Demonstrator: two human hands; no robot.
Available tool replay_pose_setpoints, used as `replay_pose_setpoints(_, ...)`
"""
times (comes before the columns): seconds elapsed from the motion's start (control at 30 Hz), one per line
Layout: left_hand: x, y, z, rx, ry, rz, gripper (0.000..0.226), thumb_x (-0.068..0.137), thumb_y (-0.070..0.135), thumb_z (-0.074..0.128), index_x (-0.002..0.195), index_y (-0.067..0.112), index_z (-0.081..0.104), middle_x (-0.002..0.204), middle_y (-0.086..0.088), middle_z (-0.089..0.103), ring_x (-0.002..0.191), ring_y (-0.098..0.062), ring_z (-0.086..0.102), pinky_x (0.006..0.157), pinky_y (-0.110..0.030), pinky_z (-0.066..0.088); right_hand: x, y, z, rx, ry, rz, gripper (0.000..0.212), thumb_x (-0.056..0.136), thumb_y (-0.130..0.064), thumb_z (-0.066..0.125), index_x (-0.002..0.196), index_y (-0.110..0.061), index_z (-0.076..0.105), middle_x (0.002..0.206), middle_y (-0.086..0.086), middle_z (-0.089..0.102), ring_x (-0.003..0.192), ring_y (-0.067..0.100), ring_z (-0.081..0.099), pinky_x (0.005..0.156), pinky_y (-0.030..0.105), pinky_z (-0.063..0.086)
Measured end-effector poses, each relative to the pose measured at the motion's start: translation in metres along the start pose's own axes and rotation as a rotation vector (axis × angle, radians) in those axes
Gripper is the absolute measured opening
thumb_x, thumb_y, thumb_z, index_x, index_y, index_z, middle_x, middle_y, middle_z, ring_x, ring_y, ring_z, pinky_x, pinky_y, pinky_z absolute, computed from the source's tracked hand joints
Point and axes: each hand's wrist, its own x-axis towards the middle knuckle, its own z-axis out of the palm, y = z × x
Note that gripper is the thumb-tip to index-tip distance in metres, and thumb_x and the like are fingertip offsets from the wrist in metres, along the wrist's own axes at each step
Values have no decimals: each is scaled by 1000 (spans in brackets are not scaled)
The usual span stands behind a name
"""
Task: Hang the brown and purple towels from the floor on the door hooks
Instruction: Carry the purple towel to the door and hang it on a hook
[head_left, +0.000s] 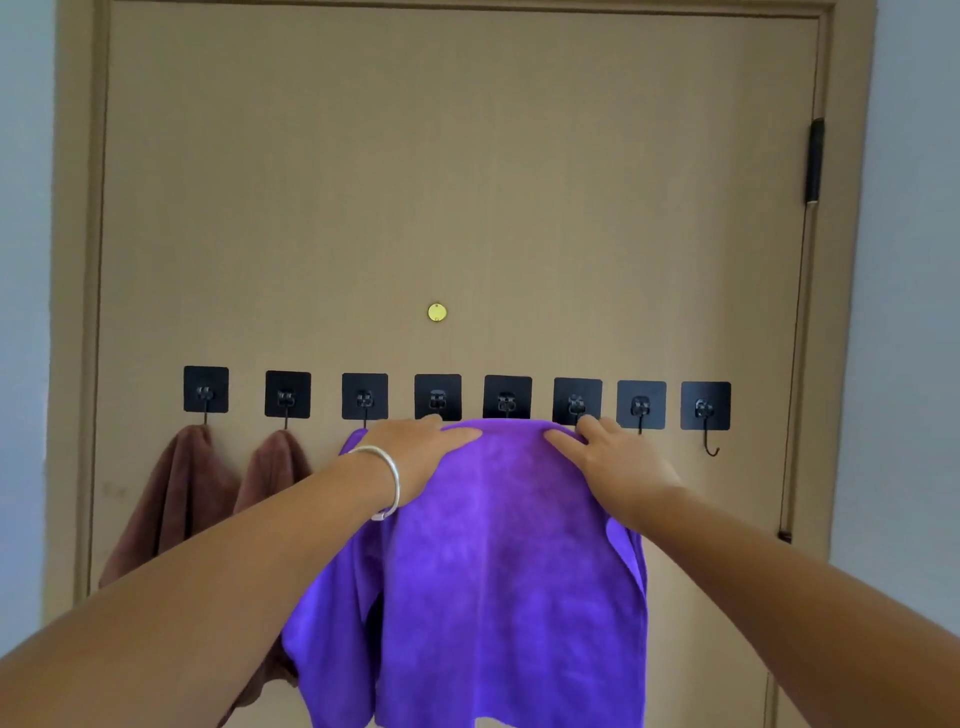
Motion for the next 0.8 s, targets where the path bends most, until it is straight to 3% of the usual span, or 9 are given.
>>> replay_pose_setpoints(0.07, 12, 4, -1, -31, -32, -73, 84, 86, -1, 40, 149, 47, 11, 111, 3, 43, 85, -25, 53, 64, -31, 37, 16, -3, 4, 4, -14, 49, 65, 94, -17, 50, 148, -28, 17, 124, 7, 39, 112, 26, 42, 73, 36, 46)
replay_pose_setpoints(0.23, 38, 20, 4, -51, -118, -187, 78, 85, 1, 54, 147, 36, 24, 118, -2, 49, 98, -28, 60, 71, -34, 48, 44, -14, 17, 7, -55, 120, 58, 90, -9, 53, 142, -19, 29, 121, 9, 41, 110, 26, 44, 69, 35, 41)
replay_pose_setpoints(0.4, 46, 35, 14, -32, -241, -191, 68, 82, 0, 61, 140, 25, 35, 122, -5, 53, 105, -28, 57, 69, -32, 41, 52, -23, 41, -11, -108, 92, 48, 95, -13, 48, 141, -13, 32, 131, 13, 40, 119, 29, 42, 82, 37, 46)
replay_pose_setpoints(0.57, 47, 52, 23, -140, -392, -147, 59, 92, 5, 54, 146, 17, 32, 138, -9, 49, 122, -29, 51, 85, -28, 40, 44, -33, 62, 61, -146, 58, 58, 96, -17, 50, 148, -17, 23, 137, 13, 35, 123, 30, 39, 86, 39, 46)
replay_pose_setpoints(0.7, 46, 68, 28, -198, -452, -178, 62, 90, 1, 57, 145, 14, 34, 135, -9, 51, 122, -30, 51, 92, -32, 43, 39, -47, 76, 132, -203, 39, 66, 96, -19, 54, 151, -21, 18, 141, 11, 33, 125, 28, 37, 87, 38, 47)
replay_pose_setpoints(0.8, 43, 74, 30, -91, -457, -203, 68, 82, 2, 68, 142, 16, 39, 132, -8, 51, 118, -30, 53, 95, -40, 49, 41, -50, 77, 73, -198, 11, 64, 95, -21, 56, 149, -19, 24, 141, 11, 33, 126, 29, 37, 92, 39, 45)
